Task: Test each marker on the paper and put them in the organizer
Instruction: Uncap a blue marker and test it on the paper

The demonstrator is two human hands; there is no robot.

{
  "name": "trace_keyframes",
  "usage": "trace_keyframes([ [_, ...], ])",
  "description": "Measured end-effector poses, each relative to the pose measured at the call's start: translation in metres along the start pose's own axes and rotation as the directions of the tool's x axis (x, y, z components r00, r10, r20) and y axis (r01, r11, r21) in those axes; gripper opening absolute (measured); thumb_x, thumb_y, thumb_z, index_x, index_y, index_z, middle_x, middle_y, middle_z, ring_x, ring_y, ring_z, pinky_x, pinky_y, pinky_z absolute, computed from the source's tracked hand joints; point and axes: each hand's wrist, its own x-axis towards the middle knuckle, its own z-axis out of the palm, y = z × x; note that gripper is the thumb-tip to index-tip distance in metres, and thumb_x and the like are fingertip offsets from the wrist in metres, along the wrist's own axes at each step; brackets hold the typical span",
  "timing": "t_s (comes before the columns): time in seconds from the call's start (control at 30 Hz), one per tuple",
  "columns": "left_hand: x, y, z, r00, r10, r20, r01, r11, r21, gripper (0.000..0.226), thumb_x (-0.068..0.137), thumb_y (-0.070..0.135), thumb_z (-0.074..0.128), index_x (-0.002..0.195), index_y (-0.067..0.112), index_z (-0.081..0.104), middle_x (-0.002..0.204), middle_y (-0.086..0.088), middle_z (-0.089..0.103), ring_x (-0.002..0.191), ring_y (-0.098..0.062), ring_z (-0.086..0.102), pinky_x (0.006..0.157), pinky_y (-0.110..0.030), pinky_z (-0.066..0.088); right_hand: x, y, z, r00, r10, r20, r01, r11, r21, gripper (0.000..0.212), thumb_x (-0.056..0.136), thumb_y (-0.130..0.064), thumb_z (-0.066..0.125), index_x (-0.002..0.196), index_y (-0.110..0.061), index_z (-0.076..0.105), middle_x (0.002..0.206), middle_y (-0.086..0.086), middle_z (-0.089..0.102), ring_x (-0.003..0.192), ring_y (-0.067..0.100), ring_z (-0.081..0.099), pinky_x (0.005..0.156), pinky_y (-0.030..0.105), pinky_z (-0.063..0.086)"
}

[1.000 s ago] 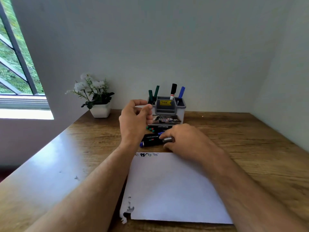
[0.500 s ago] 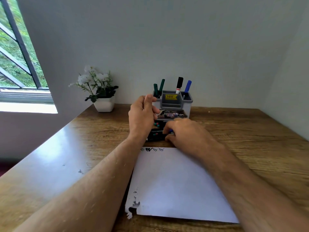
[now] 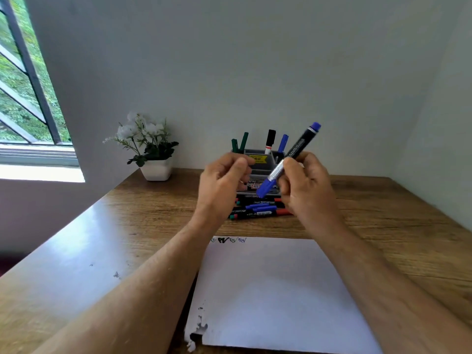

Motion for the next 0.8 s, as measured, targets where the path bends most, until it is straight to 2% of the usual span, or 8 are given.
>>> trace_keyframes([
  [0.1,-0.002,-0.003,0.006,0.992,-0.119,0.049,0.12,0.993,-0.018,0.027,0.101,0.031,0.058,0.092,0.013,0.076,0.079,-0.012,0.076,0.062,-0.022,0.07,0.056,-0.027,0.058,0.0,0.0,0.001,0.999,0.046,0.014,-0.047,0.997,0.054,0.008,0.098,-0.021,0.047,0.096,-0.017,0.054,0.066,0.006,0.067,0.038,0.018,0.05,0.033,0.021,0.033],
  [0.23,0.003,-0.005,0.001,0.951,-0.308,0.02,0.302,0.917,-0.262,0.017,0.094,0.023,0.068,0.095,0.007,0.075,0.072,-0.009,0.074,0.058,-0.013,0.067,0.055,-0.02,0.057,-0.002,0.003,0.001,0.999,0.032,0.009,-0.032,0.999,-0.003,0.014,0.087,-0.014,0.062,0.085,-0.026,0.055,0.073,0.01,0.073,0.037,0.02,0.055,0.034,0.022,0.038],
  [0.33,0.006,-0.006,-0.002,0.926,-0.376,-0.032,0.331,0.85,-0.41,0.023,0.089,0.022,0.072,0.099,0.001,0.074,0.071,-0.007,0.073,0.055,-0.01,0.064,0.055,-0.018,0.057,-0.003,0.005,0.003,0.997,0.071,-0.021,-0.071,0.997,-0.021,0.012,0.081,-0.016,0.074,0.082,-0.024,0.065,0.073,0.008,0.073,0.04,0.019,0.058,0.036,0.022,0.039],
  [0.5,0.007,-0.006,-0.005,0.906,-0.402,-0.131,0.314,0.847,-0.43,0.022,0.086,0.024,0.075,0.093,0.003,0.075,0.065,-0.003,0.071,0.05,-0.007,0.061,0.053,-0.017,0.055,-0.001,0.007,0.002,0.987,0.154,-0.039,-0.157,0.983,-0.099,0.006,0.08,-0.021,0.08,0.083,-0.021,0.074,0.072,0.006,0.074,0.043,0.018,0.059,0.037,0.022,0.041],
  [0.6,0.006,-0.005,-0.005,0.913,-0.384,-0.138,0.291,0.85,-0.439,0.033,0.074,0.033,0.079,0.091,0.006,0.076,0.068,-0.003,0.072,0.053,-0.008,0.061,0.056,-0.018,0.056,0.0,0.009,-0.003,0.99,0.141,-0.029,-0.143,0.937,-0.32,0.004,0.081,-0.027,0.079,0.08,-0.025,0.075,0.069,0.0,0.072,0.046,0.009,0.062,0.04,0.02,0.046],
  [0.67,0.006,-0.004,-0.004,0.928,-0.357,-0.103,0.28,0.854,-0.439,0.034,0.071,0.034,0.079,0.091,0.008,0.077,0.073,-0.004,0.074,0.056,-0.008,0.062,0.057,-0.018,0.056,-0.001,0.011,-0.007,0.996,0.093,0.014,-0.072,0.846,-0.529,0.004,0.084,-0.03,0.075,0.085,-0.027,0.074,0.072,-0.006,0.07,0.058,0.007,0.065,0.05,0.024,0.053],
  [0.73,0.007,-0.003,-0.002,0.939,-0.341,-0.045,0.283,0.842,-0.459,0.03,0.072,0.031,0.079,0.092,0.01,0.077,0.079,-0.006,0.076,0.061,-0.008,0.065,0.06,-0.017,0.057,-0.002,0.012,-0.008,0.995,0.059,0.086,0.017,0.722,-0.692,0.016,0.091,-0.033,0.067,0.104,-0.027,0.071,0.082,-0.009,0.069,0.07,0.007,0.064,0.06,0.026,0.054],
  [0.8,0.006,-0.003,0.0,0.947,-0.319,0.026,0.292,0.828,-0.478,0.026,0.073,0.026,0.077,0.093,0.011,0.079,0.085,-0.008,0.077,0.068,-0.01,0.069,0.062,-0.018,0.057,-0.003,0.012,-0.006,0.986,0.028,0.164,0.108,0.64,-0.76,0.027,0.096,-0.039,0.058,0.121,-0.029,0.064,0.089,-0.01,0.067,0.074,0.004,0.061,0.06,0.022,0.048],
])
